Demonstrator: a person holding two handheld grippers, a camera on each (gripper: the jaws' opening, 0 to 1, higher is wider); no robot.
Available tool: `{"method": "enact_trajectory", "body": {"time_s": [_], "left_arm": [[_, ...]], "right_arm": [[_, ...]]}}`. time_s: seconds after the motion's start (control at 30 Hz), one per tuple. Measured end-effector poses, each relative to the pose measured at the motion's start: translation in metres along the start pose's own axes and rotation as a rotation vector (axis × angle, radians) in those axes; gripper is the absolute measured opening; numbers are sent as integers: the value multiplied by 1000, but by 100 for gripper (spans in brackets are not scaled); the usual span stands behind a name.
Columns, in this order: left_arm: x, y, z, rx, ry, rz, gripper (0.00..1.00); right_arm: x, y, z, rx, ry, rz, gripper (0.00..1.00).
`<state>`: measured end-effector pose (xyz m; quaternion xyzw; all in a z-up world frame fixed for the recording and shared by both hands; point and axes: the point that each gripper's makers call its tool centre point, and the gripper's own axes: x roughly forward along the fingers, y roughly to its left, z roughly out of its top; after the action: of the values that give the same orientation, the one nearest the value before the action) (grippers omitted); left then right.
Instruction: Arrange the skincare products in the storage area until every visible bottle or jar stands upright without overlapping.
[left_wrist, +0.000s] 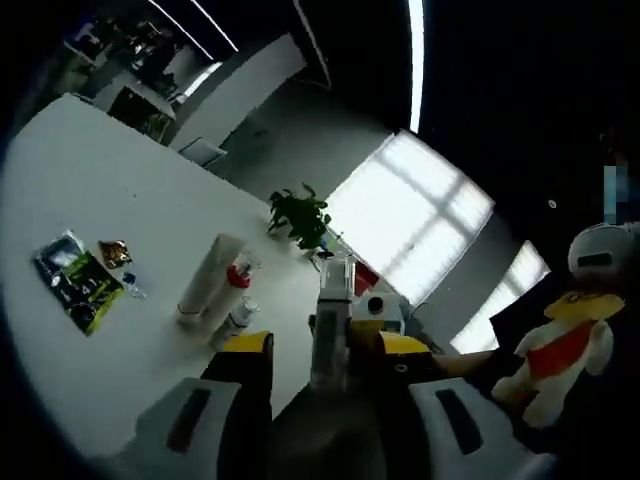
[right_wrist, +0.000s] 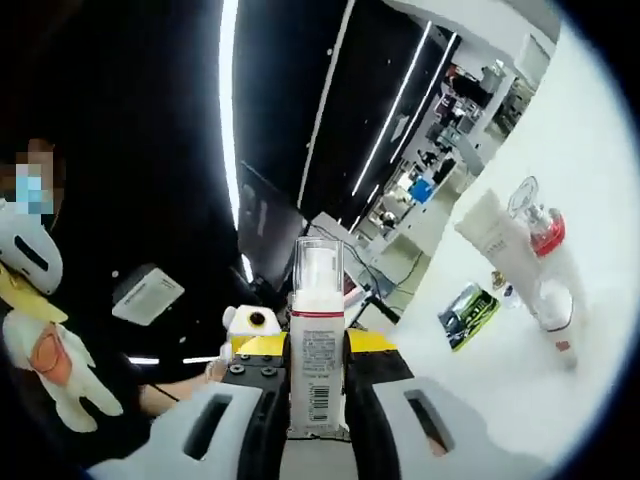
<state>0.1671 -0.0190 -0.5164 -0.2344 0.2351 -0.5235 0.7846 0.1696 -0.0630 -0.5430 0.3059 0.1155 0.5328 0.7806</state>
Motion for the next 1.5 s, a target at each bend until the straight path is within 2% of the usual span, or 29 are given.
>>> {"method": "enact_trajectory", "body": {"time_s": [0.1, 0.17, 0.33, 0.4, 0.47, 0.53, 0.67, 0.83, 0.93, 1.1, 1.37, 1.5], "left_arm": [[6, -6, 10, 145, 98, 4, 41], [10, -10, 10, 237, 182, -2, 43], [18, -18, -3, 431, 370, -30, 44], [20, -26, -11, 467, 432, -68, 42], [23, -29, -15, 494, 461, -77, 42], [22, -20, -20, 561, 523, -56, 43], [19, -14, -34, 656, 627, -57, 39], [23, -18, -51, 733, 667, -91, 32], [25, -12, -51, 795, 676, -69, 30], [25, -9, -51, 790, 690, -61, 28], [28, -3, -60, 828, 741, -63, 26], [29, -3, -62, 837, 743, -70, 25]], "right_arm": [[3, 10, -10, -167, 129, 33, 19], [5, 17, -16, -244, 186, 61, 18], [8, 25, -25, -381, 267, 87, 18], [8, 28, -31, -425, 302, 104, 18], [9, 28, -36, -466, 331, 104, 18], [8, 28, -46, -529, 385, 114, 18], [9, 29, -54, -580, 424, 130, 18], [9, 26, -55, -593, 428, 132, 19], [8, 23, -55, -596, 431, 127, 19], [8, 20, -57, -619, 450, 126, 19], [6, 13, -64, -665, 507, 123, 18], [4, 10, -65, -667, 515, 112, 18]]}}
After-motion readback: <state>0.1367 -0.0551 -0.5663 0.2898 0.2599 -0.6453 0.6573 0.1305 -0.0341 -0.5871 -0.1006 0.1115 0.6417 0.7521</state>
